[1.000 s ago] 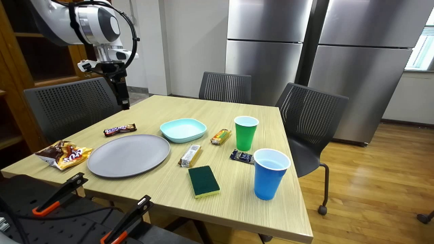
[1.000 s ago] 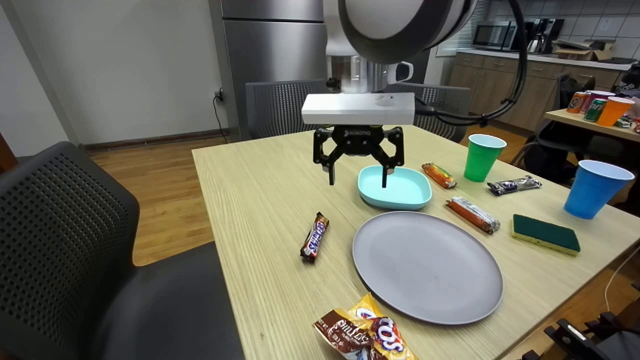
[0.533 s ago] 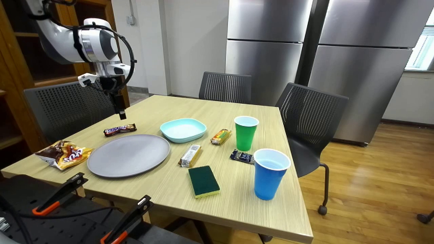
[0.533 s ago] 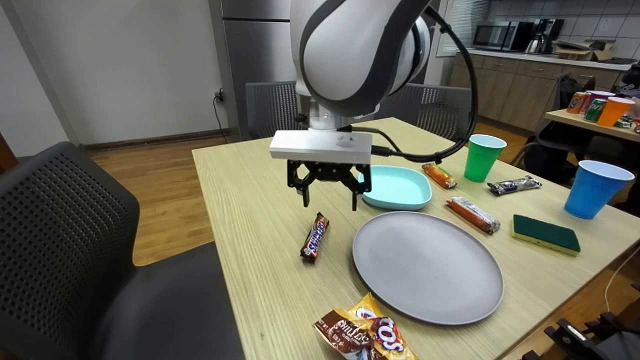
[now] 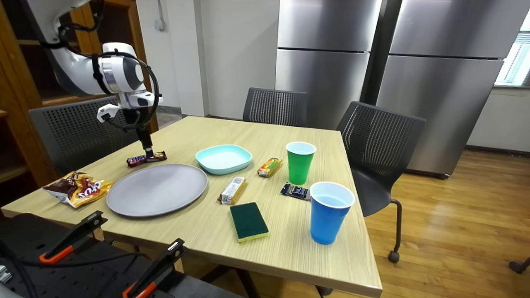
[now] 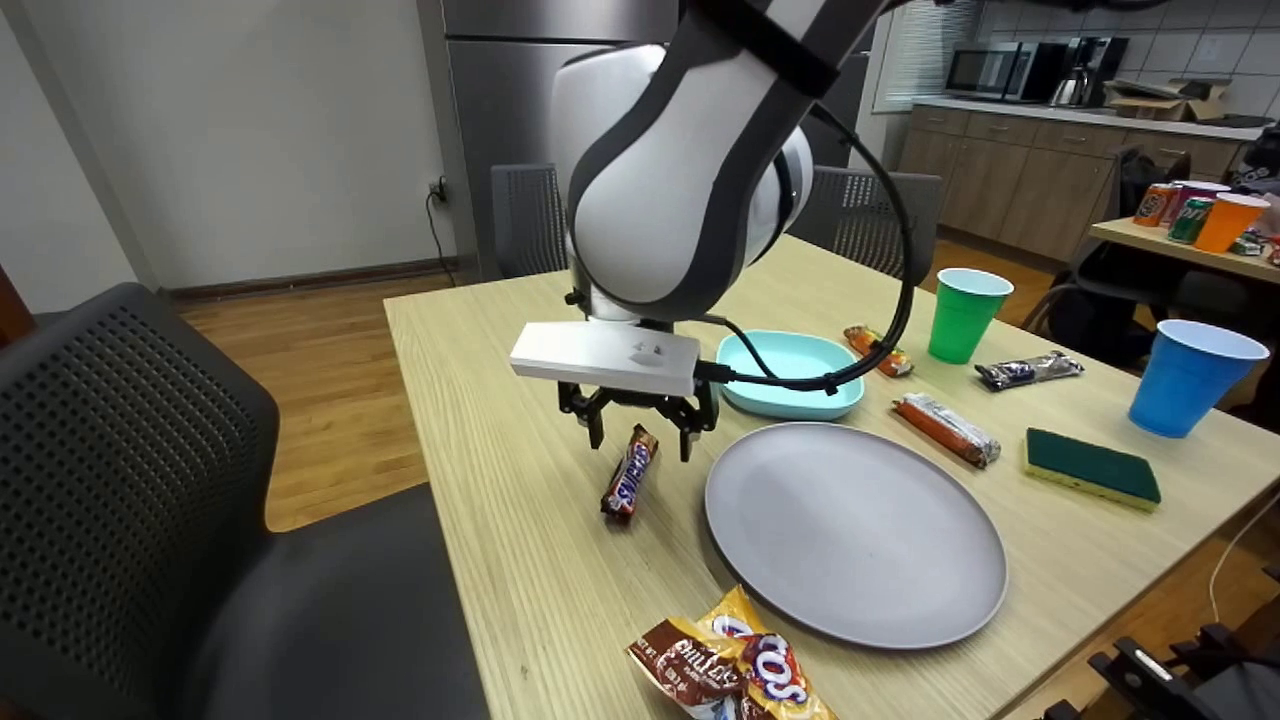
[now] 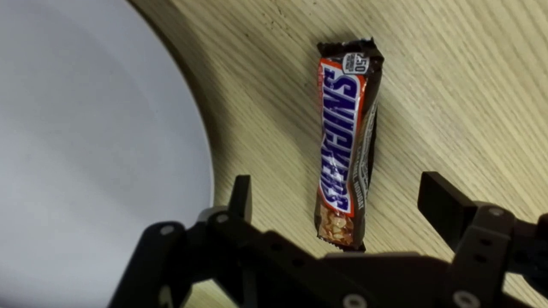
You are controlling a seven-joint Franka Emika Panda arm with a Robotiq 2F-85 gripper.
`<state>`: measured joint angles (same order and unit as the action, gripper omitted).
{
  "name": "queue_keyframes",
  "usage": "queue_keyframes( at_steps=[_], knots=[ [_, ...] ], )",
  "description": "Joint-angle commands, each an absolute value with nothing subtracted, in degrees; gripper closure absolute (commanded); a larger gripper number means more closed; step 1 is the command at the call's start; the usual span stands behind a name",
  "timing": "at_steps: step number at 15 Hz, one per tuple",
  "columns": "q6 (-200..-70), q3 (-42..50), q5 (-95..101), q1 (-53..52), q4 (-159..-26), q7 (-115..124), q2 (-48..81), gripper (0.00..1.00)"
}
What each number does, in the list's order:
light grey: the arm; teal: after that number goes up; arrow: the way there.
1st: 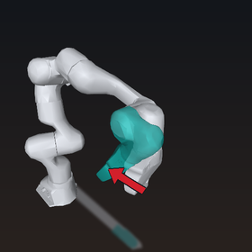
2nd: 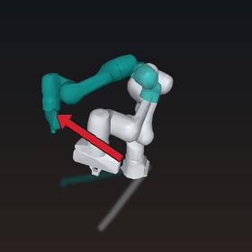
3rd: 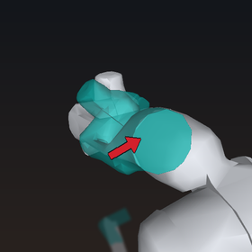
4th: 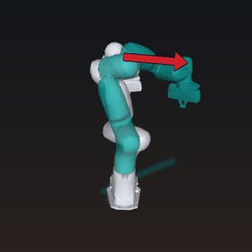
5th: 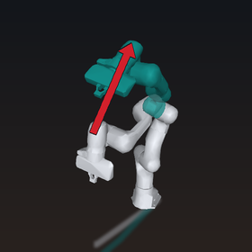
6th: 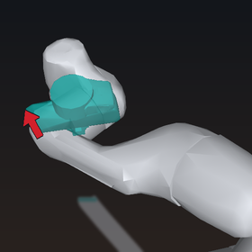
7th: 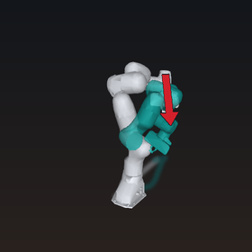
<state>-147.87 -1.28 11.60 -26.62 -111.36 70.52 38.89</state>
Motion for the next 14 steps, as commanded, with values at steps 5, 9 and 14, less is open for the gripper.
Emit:
queue_keyframes(
  at_steps=[5,9,14],
  knots=[
    [-147.23,0.71,10.55,-28.99,-106.88,73.14,43.13,0.00],
    [-146.96,1.08,10.60,-29.32,-106.07,73.20,43.79,0.42],
    [-146.76,1.46,10.63,-29.59,-105.49,73.25,44.15,0.82]
  ],
)
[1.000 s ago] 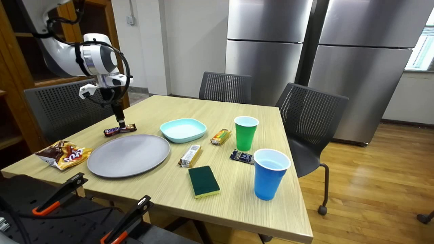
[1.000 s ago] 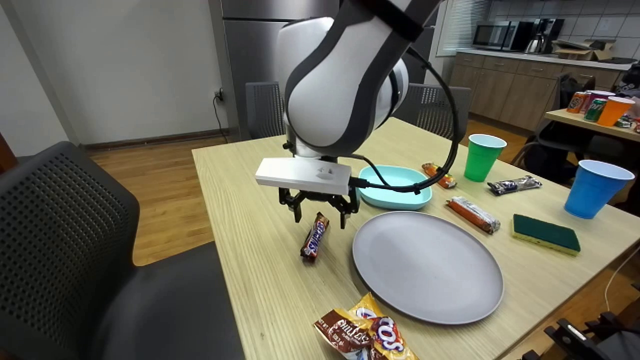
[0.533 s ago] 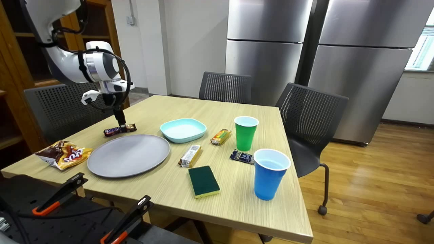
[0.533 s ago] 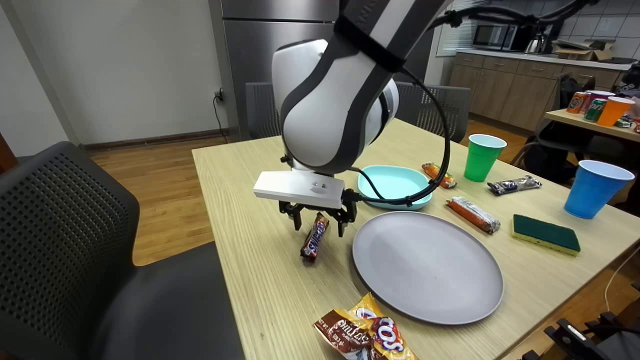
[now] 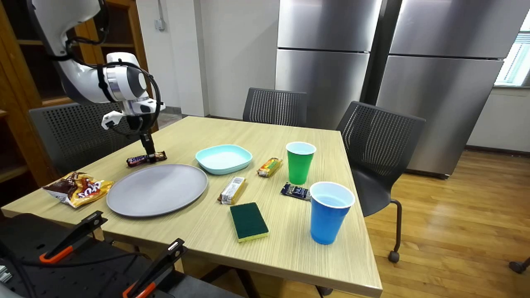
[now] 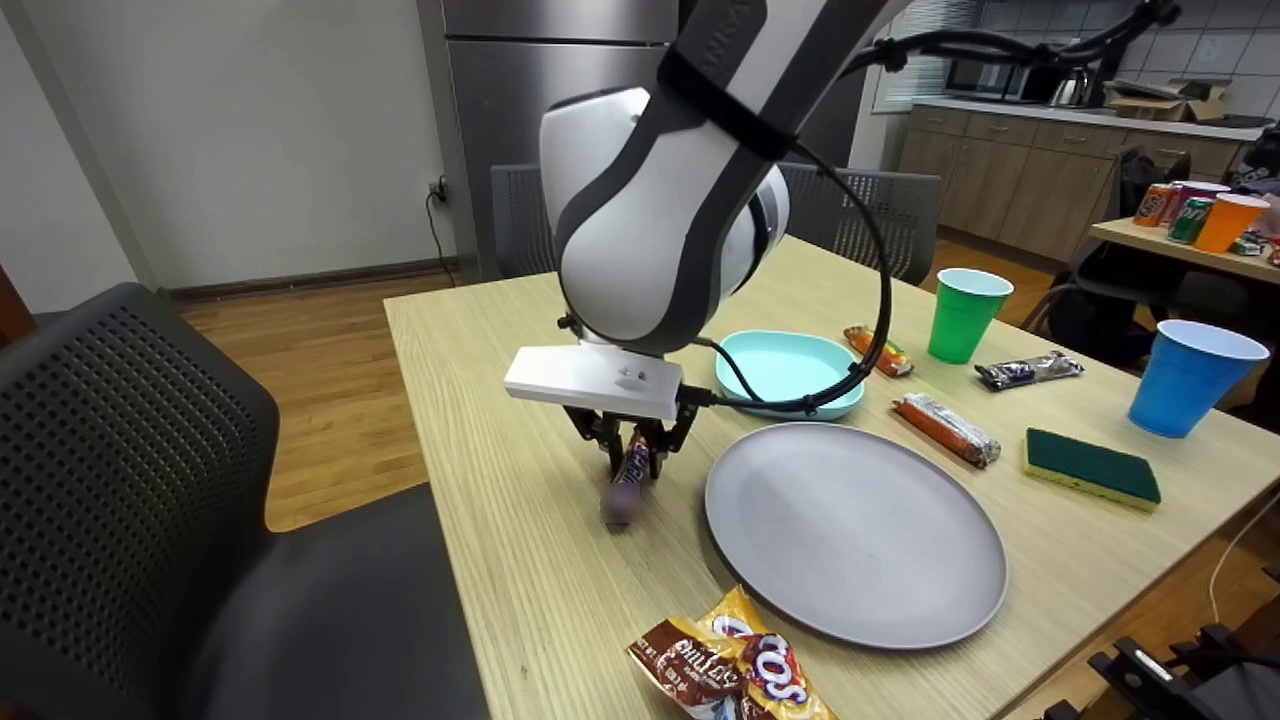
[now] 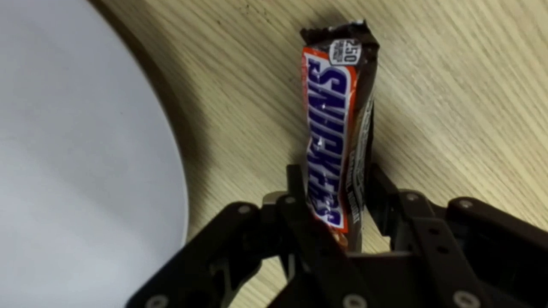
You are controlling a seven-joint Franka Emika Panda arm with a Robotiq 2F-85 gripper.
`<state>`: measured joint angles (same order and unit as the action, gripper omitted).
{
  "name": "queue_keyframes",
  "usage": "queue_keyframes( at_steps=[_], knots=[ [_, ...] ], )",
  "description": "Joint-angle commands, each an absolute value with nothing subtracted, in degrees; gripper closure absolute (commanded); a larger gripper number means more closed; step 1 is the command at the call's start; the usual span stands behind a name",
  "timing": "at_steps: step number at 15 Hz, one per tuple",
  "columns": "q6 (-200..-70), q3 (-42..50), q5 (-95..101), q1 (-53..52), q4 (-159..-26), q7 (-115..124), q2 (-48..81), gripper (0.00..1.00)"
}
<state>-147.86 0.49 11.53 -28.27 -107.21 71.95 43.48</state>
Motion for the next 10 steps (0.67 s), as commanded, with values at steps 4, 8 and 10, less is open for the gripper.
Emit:
queue_keyframes(
  at_steps=[4,8,10],
  knots=[
    [-147.01,0.65,9.97,-28.85,-106.83,72.01,42.58,0.94],
    [-144.77,0.14,10.28,-28.12,-107.89,69.40,40.12,0.94],
    [-143.38,0.23,10.35,-27.55,-108.01,68.38,38.70,0.94]
  ],
)
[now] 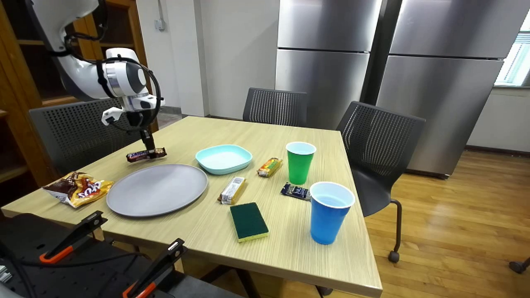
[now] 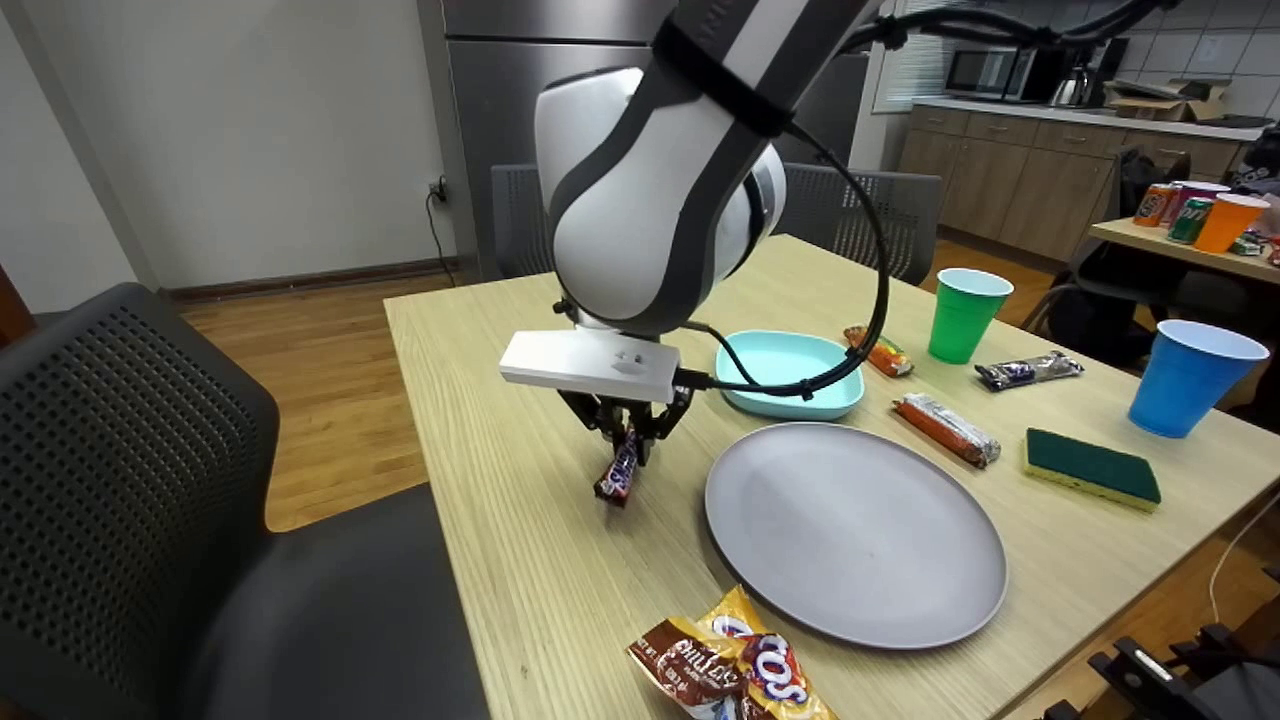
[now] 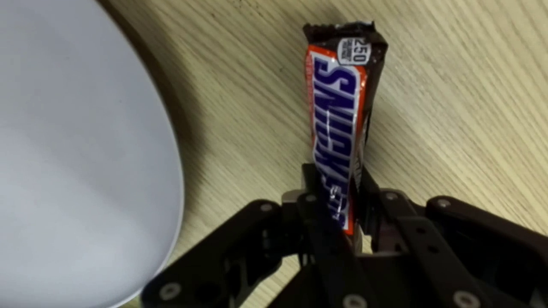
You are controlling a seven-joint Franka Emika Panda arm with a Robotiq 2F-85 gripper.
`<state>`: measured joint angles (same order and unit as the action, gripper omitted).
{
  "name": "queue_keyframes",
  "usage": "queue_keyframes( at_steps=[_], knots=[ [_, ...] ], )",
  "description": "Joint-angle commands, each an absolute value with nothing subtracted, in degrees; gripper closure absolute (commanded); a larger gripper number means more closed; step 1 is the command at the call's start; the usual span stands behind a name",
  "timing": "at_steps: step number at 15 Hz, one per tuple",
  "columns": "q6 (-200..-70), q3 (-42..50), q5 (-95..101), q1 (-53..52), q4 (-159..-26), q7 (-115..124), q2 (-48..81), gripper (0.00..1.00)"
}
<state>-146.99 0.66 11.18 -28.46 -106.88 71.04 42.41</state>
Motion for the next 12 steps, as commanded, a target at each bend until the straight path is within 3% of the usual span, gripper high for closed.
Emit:
queue_keyframes(
  at_steps=[1,12],
  knots=[
    [-142.08,0.49,10.58,-27.26,-107.91,67.91,37.94,0.94],
    [-131.58,5.14,16.32,-22.25,-106.15,64.56,33.08,0.94]
  ],
)
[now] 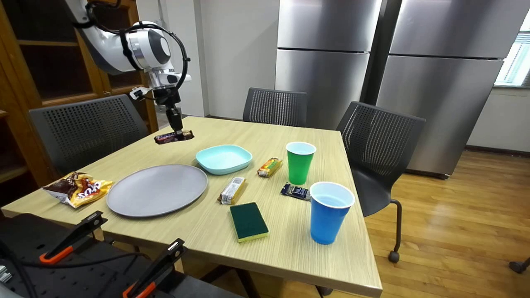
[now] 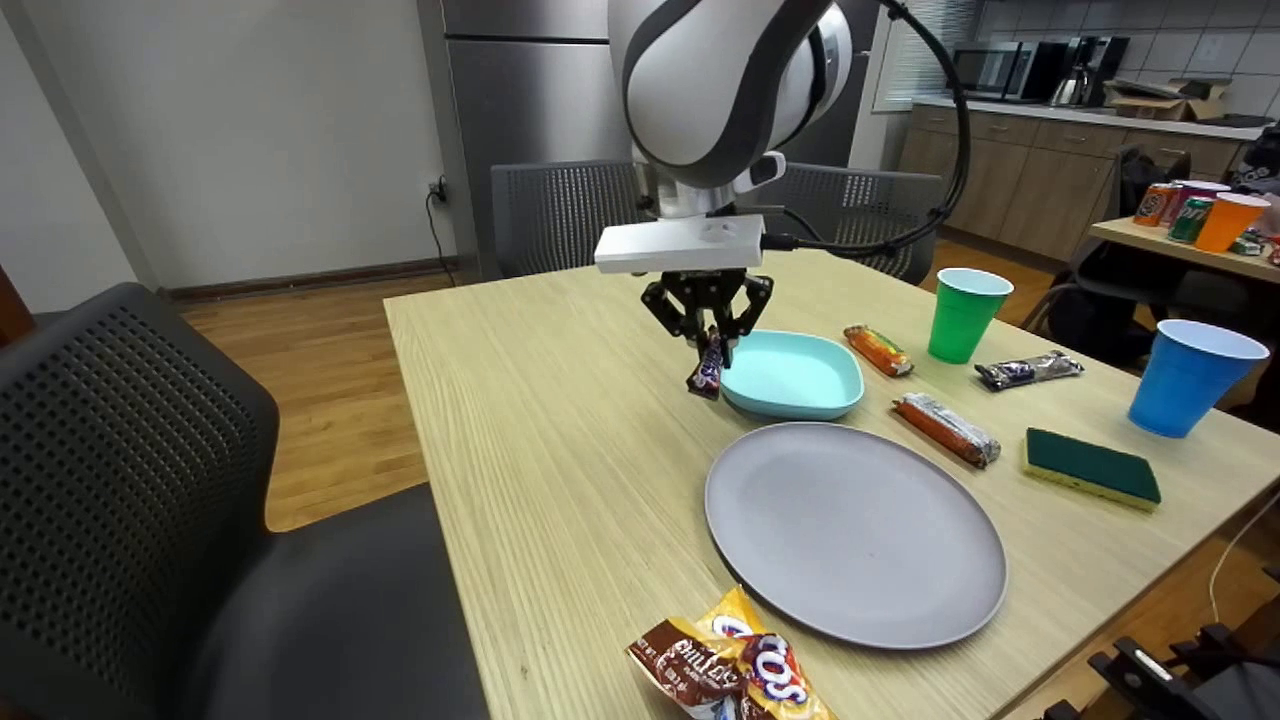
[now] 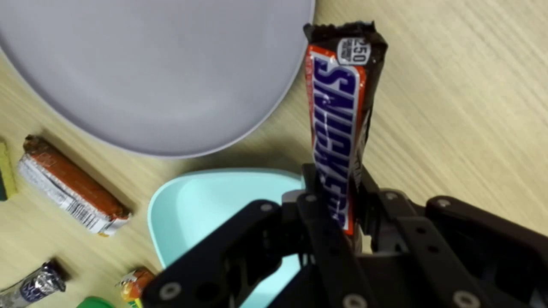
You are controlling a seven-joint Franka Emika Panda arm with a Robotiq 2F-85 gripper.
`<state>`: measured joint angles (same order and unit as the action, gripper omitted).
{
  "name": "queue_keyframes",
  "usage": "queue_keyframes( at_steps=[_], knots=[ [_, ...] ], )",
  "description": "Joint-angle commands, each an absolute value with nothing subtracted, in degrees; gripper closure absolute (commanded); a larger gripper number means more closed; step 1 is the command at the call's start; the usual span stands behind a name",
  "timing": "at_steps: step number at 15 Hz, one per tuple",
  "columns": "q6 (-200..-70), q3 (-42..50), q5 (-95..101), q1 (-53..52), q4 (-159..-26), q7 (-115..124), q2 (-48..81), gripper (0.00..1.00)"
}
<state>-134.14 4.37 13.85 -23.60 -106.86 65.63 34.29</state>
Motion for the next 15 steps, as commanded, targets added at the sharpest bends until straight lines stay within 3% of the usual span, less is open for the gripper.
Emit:
queue_keyframes(
  at_steps=[1,15],
  knots=[
    [-131.83,5.65,17.03,-21.59,-105.84,64.45,33.29,0.94],
    [-129.42,7.98,16.95,-16.34,-93.14,64.60,42.66,0.94]
  ],
)
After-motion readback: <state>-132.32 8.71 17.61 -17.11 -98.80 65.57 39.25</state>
